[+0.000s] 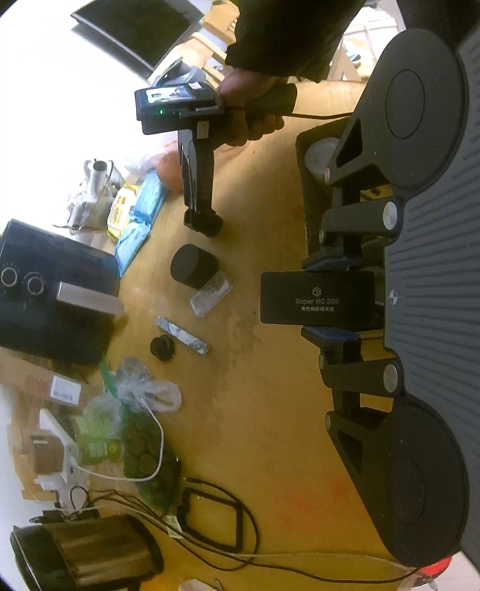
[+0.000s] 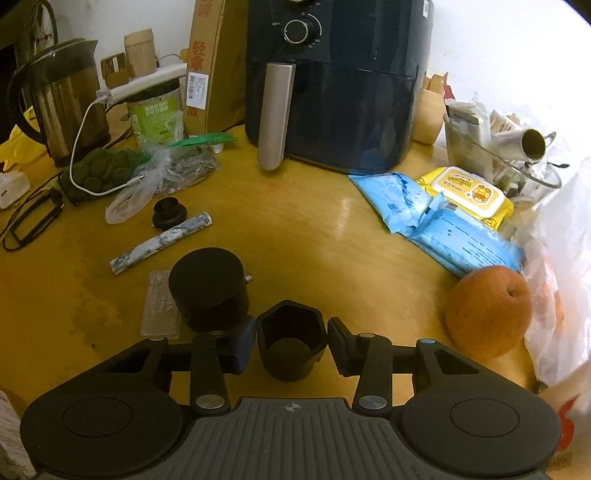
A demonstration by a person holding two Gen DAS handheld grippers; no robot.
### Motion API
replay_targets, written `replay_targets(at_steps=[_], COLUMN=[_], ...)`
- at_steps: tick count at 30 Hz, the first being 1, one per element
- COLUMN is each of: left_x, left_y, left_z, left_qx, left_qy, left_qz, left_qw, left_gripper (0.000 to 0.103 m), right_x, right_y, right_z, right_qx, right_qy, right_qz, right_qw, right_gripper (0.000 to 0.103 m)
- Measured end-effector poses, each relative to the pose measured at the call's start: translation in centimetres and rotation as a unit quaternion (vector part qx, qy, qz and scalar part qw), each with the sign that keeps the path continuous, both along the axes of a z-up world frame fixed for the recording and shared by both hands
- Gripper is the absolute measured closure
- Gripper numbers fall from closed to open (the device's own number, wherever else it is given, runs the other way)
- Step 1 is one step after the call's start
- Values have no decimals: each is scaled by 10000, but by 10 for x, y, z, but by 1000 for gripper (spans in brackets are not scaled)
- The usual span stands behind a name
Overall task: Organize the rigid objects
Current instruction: 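Grasp the black hexagonal cup with the right tool while the left tool holds the case, then carry the case and hexagonal cup to the box and lower the case in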
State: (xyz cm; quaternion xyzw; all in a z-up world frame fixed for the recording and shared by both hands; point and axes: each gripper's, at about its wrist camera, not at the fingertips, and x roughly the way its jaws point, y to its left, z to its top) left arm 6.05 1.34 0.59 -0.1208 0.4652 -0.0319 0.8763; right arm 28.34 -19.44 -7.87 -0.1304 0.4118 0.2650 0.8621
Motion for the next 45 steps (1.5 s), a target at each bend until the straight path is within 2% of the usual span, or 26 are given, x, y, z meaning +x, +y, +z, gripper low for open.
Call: replay_targets(at_steps=[8,13,25,36,45], left_x=[-4,-3,6,12,7], left_y=[-1,-2,-3,-7,-2], left_z=[4,5,4,3,1], left_qx=[19,43,40,38,44], left_qy=[-23,-47,-59,-130,-115], left_qz=[57,21,-220,-500,-587], left_qw=[10000,10000,9997,9987,9982], left_gripper=[72,72,72,72,72], right_x=[5,4,-26,-59,-91], right_y=[7,2,-10,-37,-52], right_z=[-8,-2,34,66,91], right_qx=[-115,45,374,819,1147], right_qy=[162,212,135,545,568], right_qz=[-90,-172,-209,-636,-882], right_qw=[9998,9996,9990,9931,9878], right_gripper=[59,59,59,59,59])
